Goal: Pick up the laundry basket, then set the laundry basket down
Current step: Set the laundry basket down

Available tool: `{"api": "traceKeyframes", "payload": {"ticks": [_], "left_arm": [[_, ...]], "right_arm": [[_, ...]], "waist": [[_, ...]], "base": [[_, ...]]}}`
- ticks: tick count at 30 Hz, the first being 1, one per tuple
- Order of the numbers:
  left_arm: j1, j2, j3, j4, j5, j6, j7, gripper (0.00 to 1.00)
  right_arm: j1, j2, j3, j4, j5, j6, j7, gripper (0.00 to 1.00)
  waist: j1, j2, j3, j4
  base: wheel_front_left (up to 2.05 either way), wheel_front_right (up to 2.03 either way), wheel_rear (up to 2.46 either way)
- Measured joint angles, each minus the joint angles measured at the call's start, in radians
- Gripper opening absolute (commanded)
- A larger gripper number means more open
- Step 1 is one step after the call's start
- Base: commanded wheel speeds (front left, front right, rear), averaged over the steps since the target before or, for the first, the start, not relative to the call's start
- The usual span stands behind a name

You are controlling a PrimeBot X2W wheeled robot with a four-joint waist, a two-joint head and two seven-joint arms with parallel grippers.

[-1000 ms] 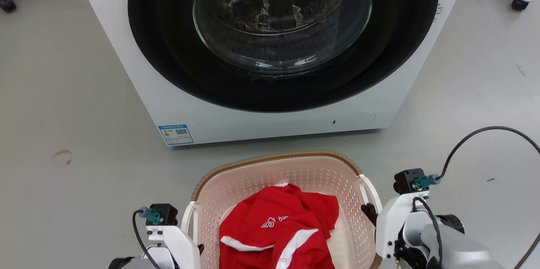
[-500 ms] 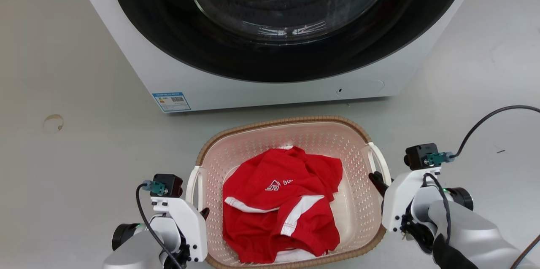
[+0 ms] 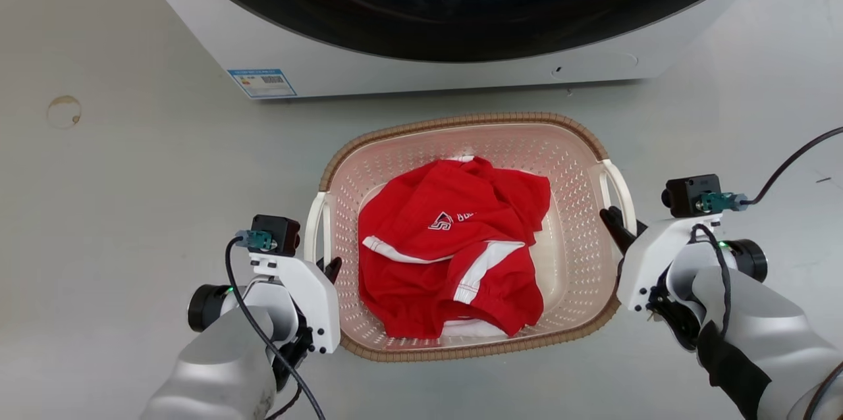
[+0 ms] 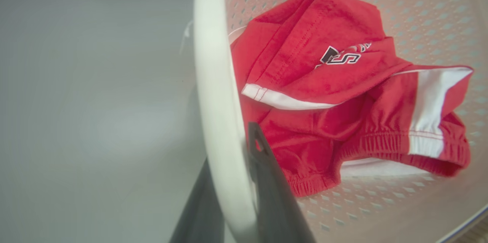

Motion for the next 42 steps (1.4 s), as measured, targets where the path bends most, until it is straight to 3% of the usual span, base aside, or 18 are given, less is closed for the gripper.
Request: {"api": "traceKeyframes", "payload": {"ticks": [24, 42], "left_arm": [[-0.163, -0.017, -0.012, 0.026, 0.017, 0.001, -0.053, 0.0], [-0.269, -0.009, -0.012, 0.037, 0.032, 0.004, -0.097, 0.0]], "right_arm": [[-0.136, -0.044, -0.012, -0.029, -0.027, 0.0, -0.06, 0.0], [-0.21, -0.056, -0.134, -0.068, -0.141, 0.0, -0.069, 0.0]], "waist": [[0.0, 0.0, 0.25, 0.0], [0.0002, 0.0, 0.405, 0.001]], "base": [[0.0, 0.0, 0.0], [0.0, 0.0, 0.0]]}}
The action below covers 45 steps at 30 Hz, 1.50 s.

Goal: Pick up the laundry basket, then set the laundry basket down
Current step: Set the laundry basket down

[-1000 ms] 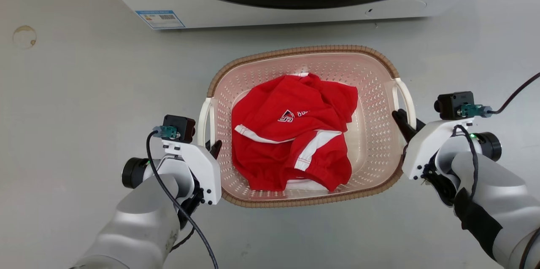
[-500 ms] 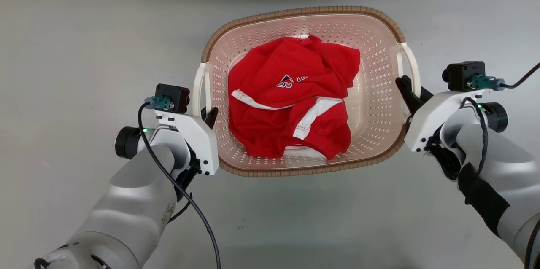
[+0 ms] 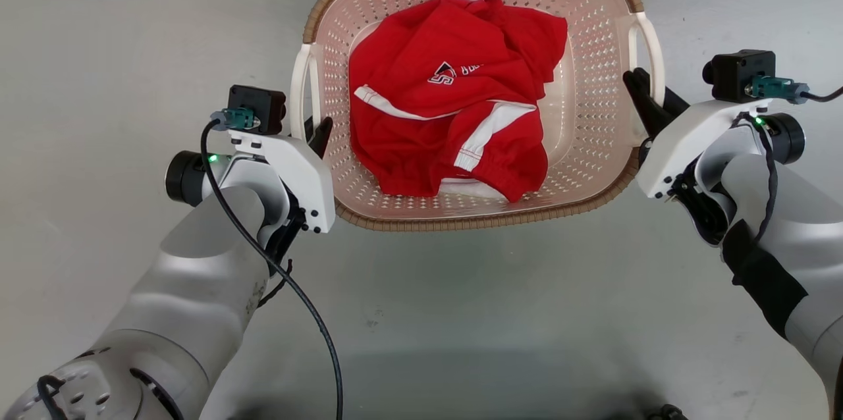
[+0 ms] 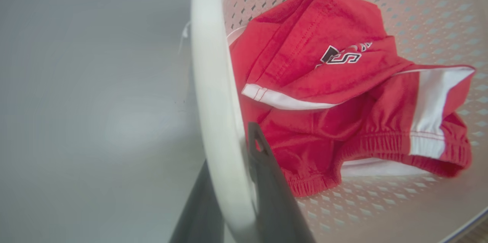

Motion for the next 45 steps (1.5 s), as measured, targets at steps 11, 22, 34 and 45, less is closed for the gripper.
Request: {"api": "traceKeyframes", "payload": {"ticks": [11, 22, 34, 45], "left_arm": [[-0.014, -0.008, 0.001, 0.004, 0.004, 0.004, -0.013, 0.0], [-0.019, 0.0, 0.005, 0.02, 0.006, 0.017, -0.063, 1.0], [-0.019, 0.014, 0.009, 0.026, 0.021, 0.017, -0.086, 1.0], [-0.021, 0.01, 0.048, 0.028, 0.019, 0.013, -0.088, 1.0]], "right_arm": [[0.005, -0.015, -0.095, -0.043, -0.086, 0.0, 0.0, 0.08], [0.029, -0.075, -0.154, -0.093, -0.133, -0.011, 0.0, 1.0], [0.046, -0.096, -0.093, -0.164, -0.054, -0.018, 0.0, 1.0], [0.042, -0.113, -0.066, -0.187, -0.027, -0.018, 0.0, 1.0]], "waist": [[0.0, 0.0, 0.029, 0.013], [0.0, 0.0, 0.051, 0.022], [0.0, 0.0, 0.051, 0.024], [0.0, 0.0, 0.055, 0.024]], "base": [[0.0, 0.0, 0.0], [0.0, 0.0, 0.0], [0.0, 0.0, 0.0], [0.0, 0.0, 0.0]]}}
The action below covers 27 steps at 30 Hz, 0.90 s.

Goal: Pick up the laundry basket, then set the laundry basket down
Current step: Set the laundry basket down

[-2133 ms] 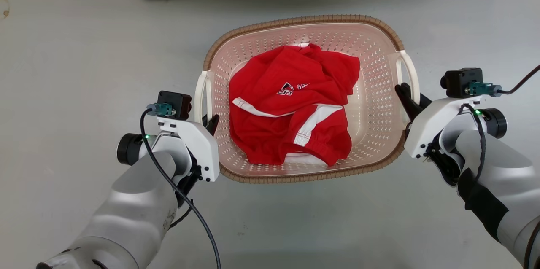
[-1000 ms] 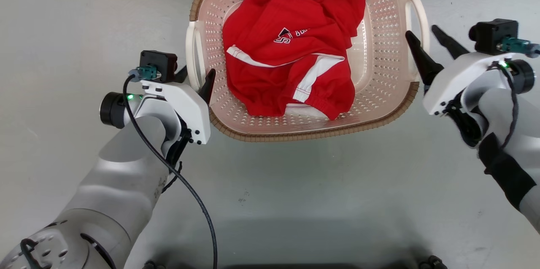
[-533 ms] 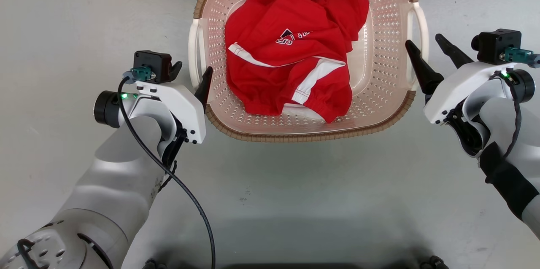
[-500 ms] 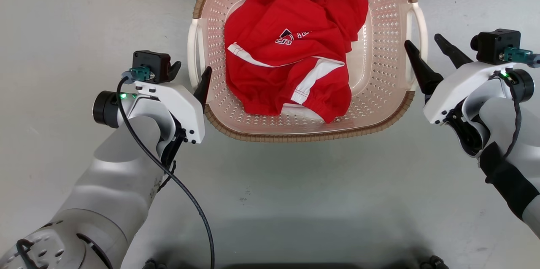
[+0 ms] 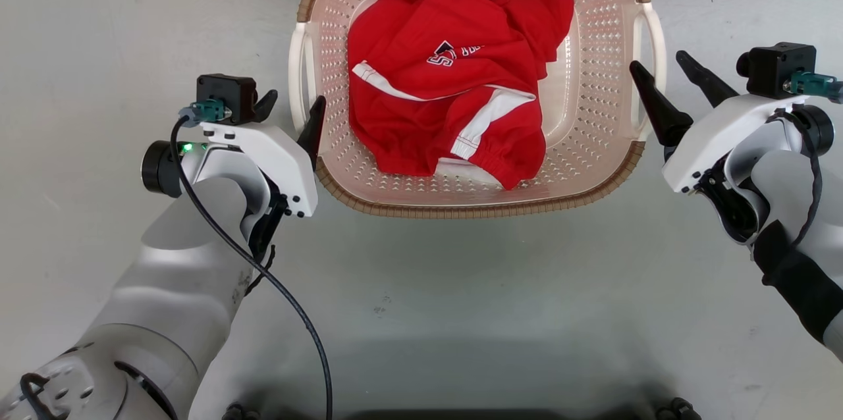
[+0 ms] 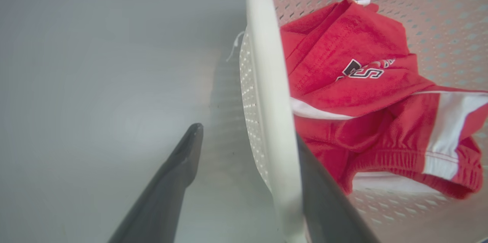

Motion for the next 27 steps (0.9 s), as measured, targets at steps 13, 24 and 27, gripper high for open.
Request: {"api": "traceKeyframes", "payload": {"ticks": [13, 24, 27], "left_arm": [[-0.014, -0.001, 0.055, 0.0, 0.03, -0.004, 0.0, 1.0], [-0.011, 0.0, 0.082, 0.0, 0.061, -0.005, 0.0, 1.0], [-0.01, 0.001, 0.086, 0.001, 0.066, -0.005, 0.0, 1.0]], "right_arm": [[-0.001, -0.002, -0.01, 0.001, -0.007, 0.0, 0.0, 1.0], [-0.001, -0.001, -0.011, 0.002, -0.01, 0.0, 0.0, 1.0], [-0.001, 0.0, -0.01, 0.002, -0.01, 0.0, 0.0, 1.0]], "waist": [[0.0, 0.0, -0.004, 0.004], [0.0, 0.0, -0.019, 0.002], [0.0, 0.0, -0.024, 0.0]], "base": [[0.0, 0.0, 0.0], [0.0, 0.0, 0.0], [0.0, 0.0, 0.0]]}}
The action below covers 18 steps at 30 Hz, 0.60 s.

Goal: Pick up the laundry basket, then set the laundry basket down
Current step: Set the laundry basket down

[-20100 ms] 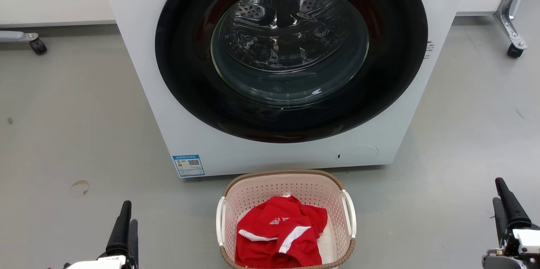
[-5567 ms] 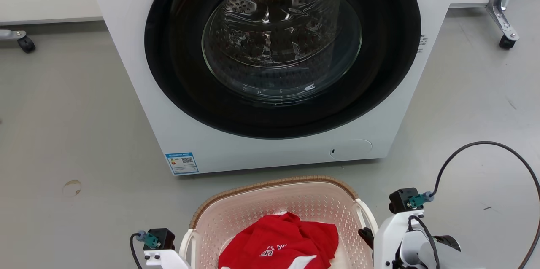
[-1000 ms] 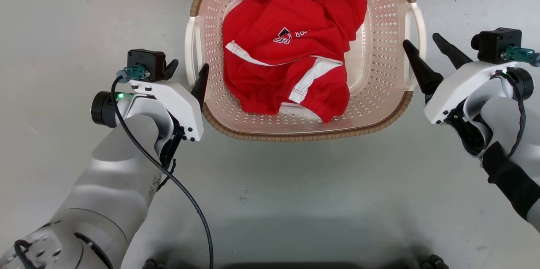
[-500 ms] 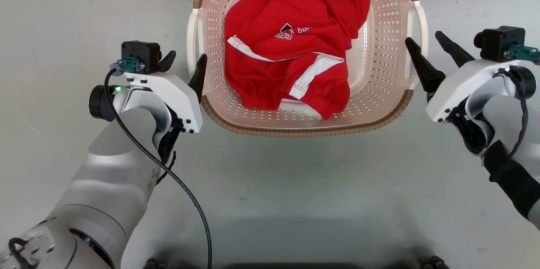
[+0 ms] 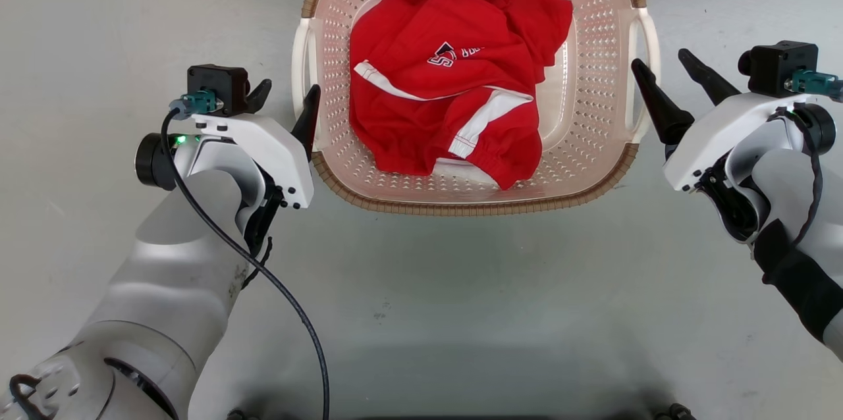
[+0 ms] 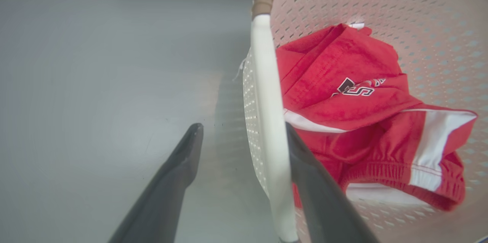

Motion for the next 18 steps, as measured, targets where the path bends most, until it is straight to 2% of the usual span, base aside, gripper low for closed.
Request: {"api": "traceKeyframes", "payload": {"ticks": [18], "left_arm": [[0.048, 0.011, 0.021, 0.002, 0.024, 0.0, -0.003, 1.0]], "right_arm": [[0.001, 0.007, 0.001, 0.026, 0.001, 0.0, 0.0, 1.0]], "waist": [[-0.0001, 0.0, -0.057, -0.01]], "base": [[0.0, 0.0, 0.0]]}}
